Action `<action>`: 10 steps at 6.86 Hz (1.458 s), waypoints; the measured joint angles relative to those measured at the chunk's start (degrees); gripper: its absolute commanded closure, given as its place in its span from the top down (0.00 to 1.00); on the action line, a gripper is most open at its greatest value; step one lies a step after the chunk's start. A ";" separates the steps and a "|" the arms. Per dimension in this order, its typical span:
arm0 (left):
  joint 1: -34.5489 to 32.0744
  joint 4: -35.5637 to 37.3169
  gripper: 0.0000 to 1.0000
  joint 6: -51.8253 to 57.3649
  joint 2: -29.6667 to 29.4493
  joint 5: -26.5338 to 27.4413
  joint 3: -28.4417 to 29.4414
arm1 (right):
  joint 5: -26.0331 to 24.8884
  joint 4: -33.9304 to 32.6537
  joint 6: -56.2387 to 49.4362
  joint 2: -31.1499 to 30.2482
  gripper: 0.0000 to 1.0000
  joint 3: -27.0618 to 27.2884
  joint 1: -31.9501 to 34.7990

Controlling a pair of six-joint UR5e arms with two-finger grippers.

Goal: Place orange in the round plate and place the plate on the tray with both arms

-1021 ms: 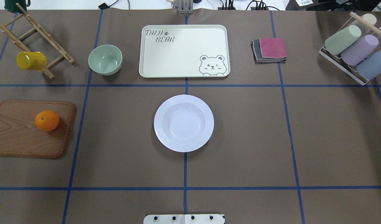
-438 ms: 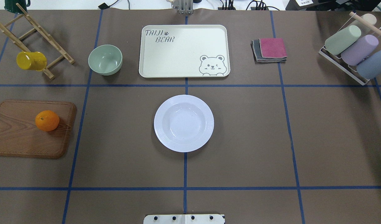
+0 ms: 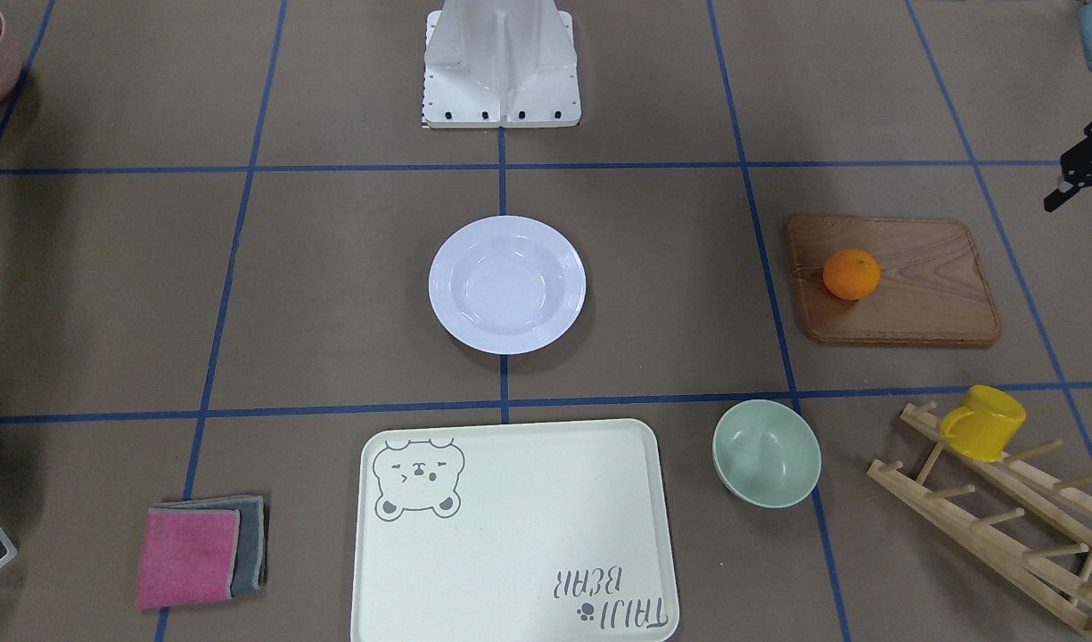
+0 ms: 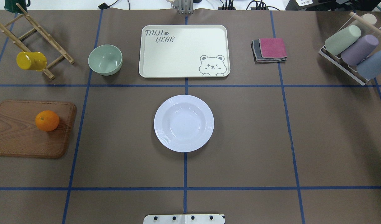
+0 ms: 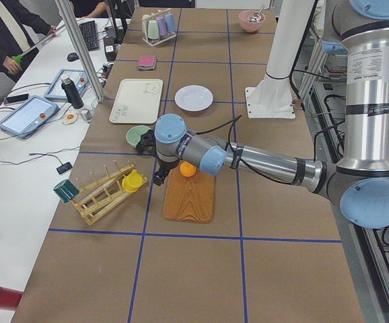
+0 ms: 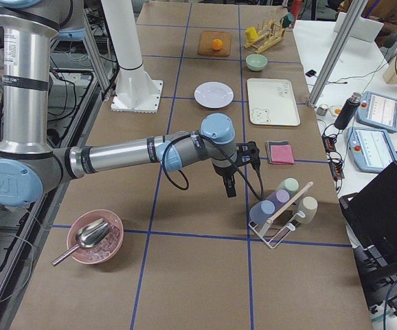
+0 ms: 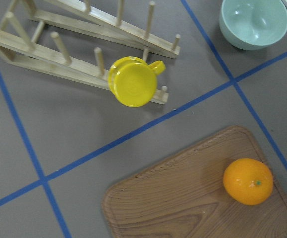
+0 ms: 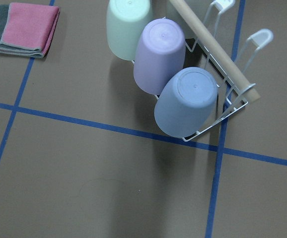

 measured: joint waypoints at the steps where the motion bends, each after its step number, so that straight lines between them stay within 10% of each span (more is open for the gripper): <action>1: 5.24 -4.85 0.99 -9.38 0.20 4.48 0.03 | -2.72 0.26 5.92 -0.08 1.00 1.67 -3.39; 7: 31.11 -14.03 0.99 -34.96 -0.73 25.27 2.30 | -5.65 4.11 14.39 -1.43 1.00 2.78 -7.29; 8: 32.18 -14.37 0.79 -34.99 -0.77 25.99 3.14 | -5.69 4.12 14.36 -1.43 1.00 2.75 -7.29; 9: 32.91 -15.47 0.01 -35.01 -0.78 26.27 4.04 | -5.81 4.12 14.30 -1.44 1.00 2.76 -7.32; 10: 33.39 -17.18 0.00 -35.07 -0.71 26.38 4.72 | -5.99 4.15 14.26 -1.44 1.00 2.79 -7.34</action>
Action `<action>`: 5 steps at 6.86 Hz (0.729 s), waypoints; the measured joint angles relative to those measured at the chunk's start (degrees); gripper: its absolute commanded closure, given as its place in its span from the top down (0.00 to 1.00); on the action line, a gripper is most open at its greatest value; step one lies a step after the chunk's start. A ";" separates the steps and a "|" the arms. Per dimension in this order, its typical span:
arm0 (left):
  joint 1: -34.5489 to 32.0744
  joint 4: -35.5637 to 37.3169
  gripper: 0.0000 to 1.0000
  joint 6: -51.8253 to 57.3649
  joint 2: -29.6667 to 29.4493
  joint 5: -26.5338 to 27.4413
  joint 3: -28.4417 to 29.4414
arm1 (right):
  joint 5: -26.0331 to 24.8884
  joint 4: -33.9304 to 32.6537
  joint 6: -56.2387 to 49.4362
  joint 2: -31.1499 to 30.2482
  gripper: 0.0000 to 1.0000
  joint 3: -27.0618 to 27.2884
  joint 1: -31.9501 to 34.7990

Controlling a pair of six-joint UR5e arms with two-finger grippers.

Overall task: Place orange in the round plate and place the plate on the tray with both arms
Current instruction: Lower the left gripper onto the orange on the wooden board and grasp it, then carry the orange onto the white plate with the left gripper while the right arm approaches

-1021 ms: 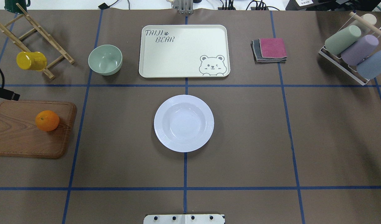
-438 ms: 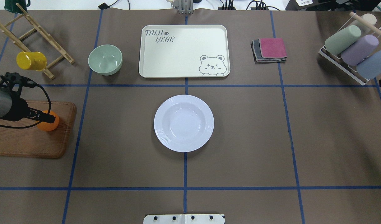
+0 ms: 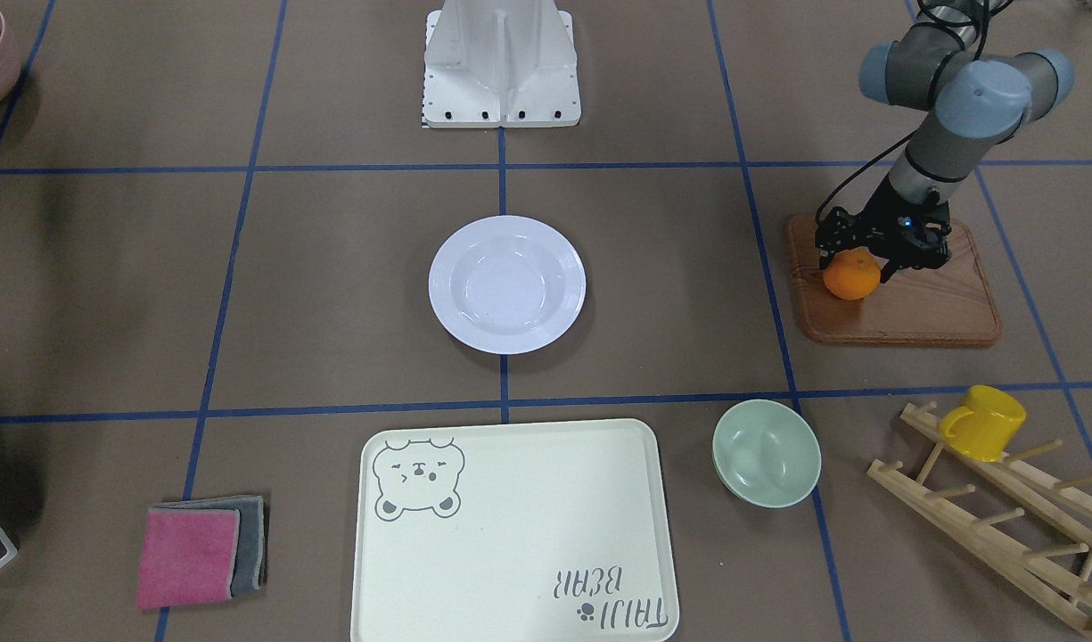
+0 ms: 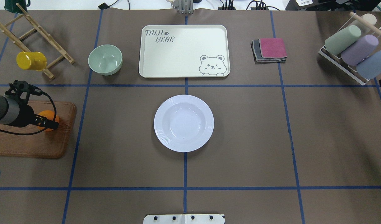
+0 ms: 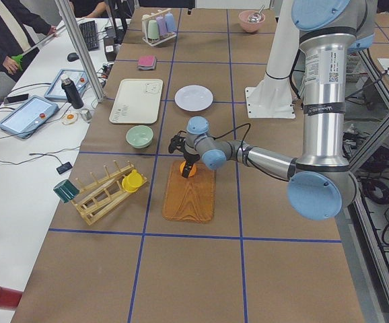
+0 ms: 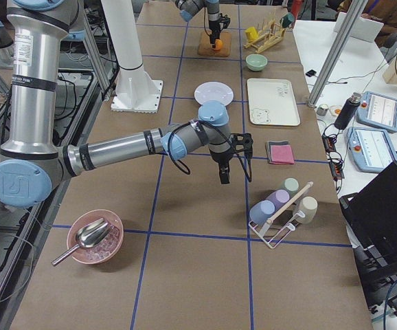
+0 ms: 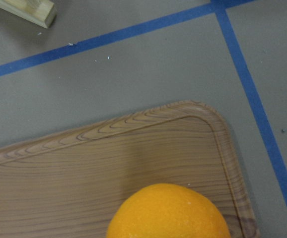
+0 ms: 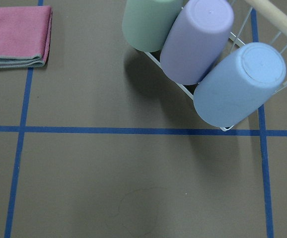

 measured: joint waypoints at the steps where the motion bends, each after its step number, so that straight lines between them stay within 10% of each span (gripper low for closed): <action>1: 0.13 -1.30 0.00 -0.10 0.11 -0.12 -0.34 | -0.06 0.04 0.03 0.01 1.00 0.03 -0.01; 5: 0.67 22.24 0.00 -7.28 -12.86 -2.81 -13.41 | 0.54 9.45 17.55 0.19 1.00 -0.05 -2.44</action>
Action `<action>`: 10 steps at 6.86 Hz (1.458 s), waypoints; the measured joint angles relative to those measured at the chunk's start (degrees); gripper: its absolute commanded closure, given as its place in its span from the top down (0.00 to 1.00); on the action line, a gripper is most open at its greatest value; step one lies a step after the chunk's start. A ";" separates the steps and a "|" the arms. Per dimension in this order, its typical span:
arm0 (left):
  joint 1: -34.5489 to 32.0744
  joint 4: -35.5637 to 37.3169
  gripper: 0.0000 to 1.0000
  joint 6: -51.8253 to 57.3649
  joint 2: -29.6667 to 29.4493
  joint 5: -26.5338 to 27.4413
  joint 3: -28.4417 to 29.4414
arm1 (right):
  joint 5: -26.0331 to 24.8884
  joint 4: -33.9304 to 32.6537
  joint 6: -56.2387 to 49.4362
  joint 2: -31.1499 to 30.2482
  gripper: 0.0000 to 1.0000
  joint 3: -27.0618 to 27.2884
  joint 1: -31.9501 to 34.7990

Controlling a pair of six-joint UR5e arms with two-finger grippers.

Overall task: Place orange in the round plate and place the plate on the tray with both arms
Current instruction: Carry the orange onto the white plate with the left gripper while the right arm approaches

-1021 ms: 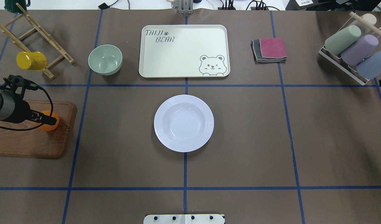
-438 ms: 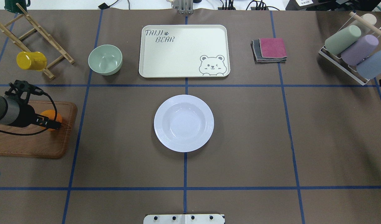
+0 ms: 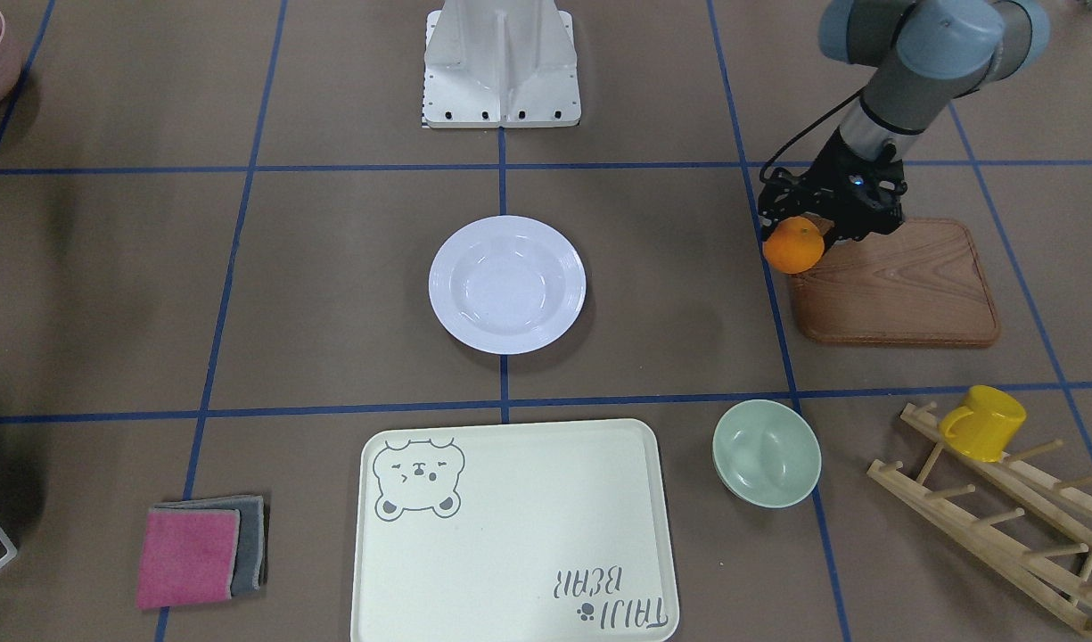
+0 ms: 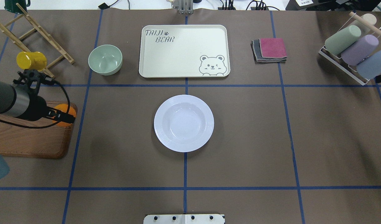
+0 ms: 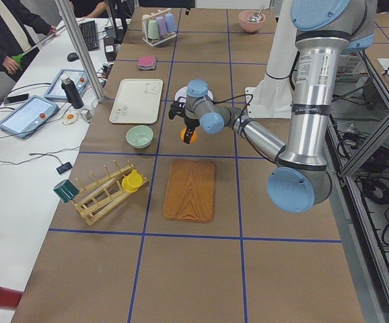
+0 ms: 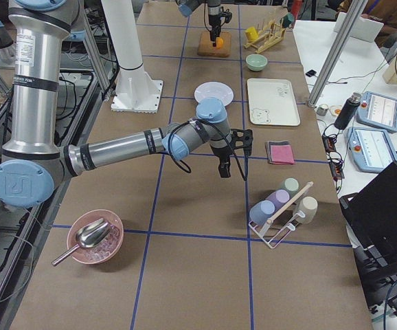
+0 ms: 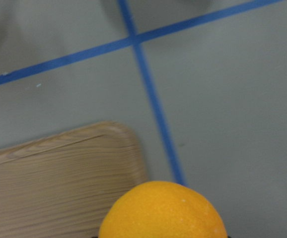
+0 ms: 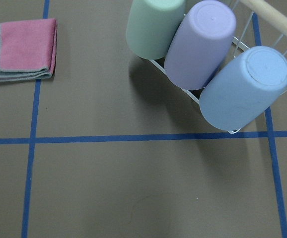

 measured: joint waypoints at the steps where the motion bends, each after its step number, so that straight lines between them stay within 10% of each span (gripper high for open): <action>1: 2.44 9.53 0.00 -3.74 -8.21 2.28 -0.59 | -0.31 6.17 9.95 0.04 1.00 -0.02 -2.38; 3: 10.94 19.16 0.00 -14.26 -22.82 8.94 4.66 | -2.09 17.05 26.96 0.20 1.00 0.15 -7.01; 6: 18.00 14.90 0.00 -23.81 -37.46 15.52 23.11 | -12.73 24.13 44.66 0.79 1.00 3.35 -17.30; 7: 18.61 11.63 0.66 -24.67 -39.49 16.78 28.06 | -16.23 24.42 47.78 0.83 1.00 4.79 -20.59; 8: 18.84 9.06 0.98 -24.80 -40.32 17.94 31.08 | -19.23 24.50 49.72 0.88 1.00 5.78 -23.47; 10: 18.91 7.35 0.99 -24.54 -40.27 18.65 32.14 | -25.61 24.54 53.14 1.99 1.00 6.58 -29.06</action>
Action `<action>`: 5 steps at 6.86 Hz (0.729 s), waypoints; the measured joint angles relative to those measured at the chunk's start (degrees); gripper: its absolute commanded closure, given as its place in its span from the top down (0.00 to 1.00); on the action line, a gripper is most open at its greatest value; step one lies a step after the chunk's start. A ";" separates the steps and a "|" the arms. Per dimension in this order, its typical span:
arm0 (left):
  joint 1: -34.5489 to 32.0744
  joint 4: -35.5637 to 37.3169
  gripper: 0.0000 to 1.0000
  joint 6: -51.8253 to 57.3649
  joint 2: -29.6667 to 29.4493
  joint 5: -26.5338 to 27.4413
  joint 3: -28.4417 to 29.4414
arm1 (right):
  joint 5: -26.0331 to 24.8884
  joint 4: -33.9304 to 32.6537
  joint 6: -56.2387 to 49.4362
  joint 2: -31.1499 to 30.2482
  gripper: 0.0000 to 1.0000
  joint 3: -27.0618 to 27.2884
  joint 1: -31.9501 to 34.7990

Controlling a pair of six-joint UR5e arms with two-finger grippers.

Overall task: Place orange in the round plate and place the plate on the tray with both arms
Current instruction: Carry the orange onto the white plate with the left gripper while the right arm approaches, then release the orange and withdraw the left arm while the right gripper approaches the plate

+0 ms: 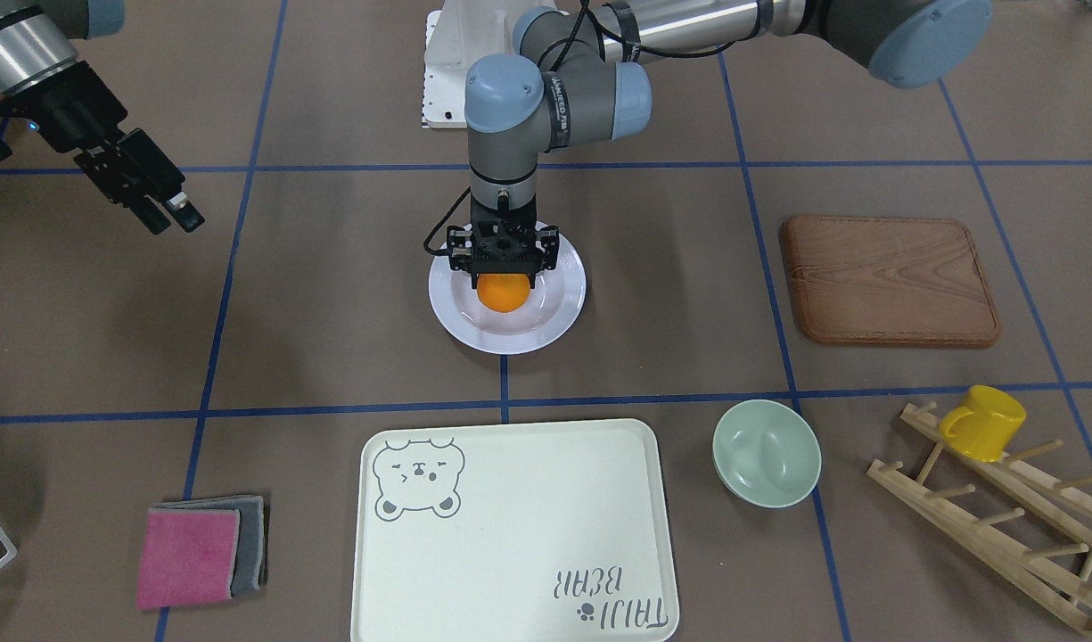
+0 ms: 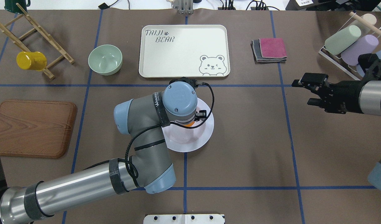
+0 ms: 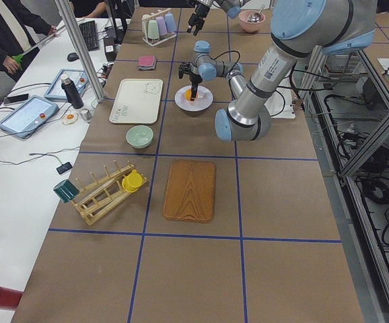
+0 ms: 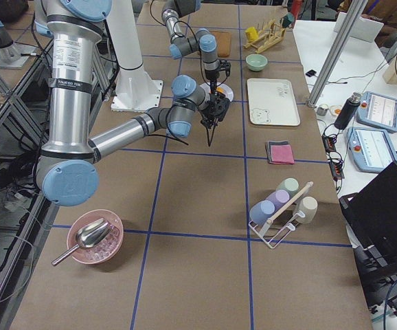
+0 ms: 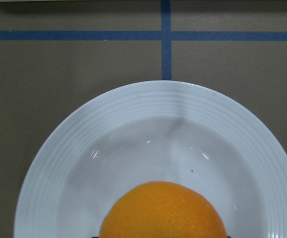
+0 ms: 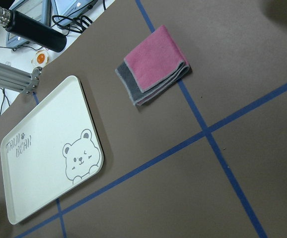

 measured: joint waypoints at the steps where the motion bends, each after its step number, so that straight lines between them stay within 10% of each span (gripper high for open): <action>1: -0.25 0.11 0.99 1.30 0.60 -0.07 -1.43 | -4.48 0.00 1.33 0.74 1.00 0.20 -3.76; 5: -15.21 11.74 0.99 23.03 13.19 -12.06 -20.87 | -24.42 0.00 12.37 2.96 1.00 0.56 -19.51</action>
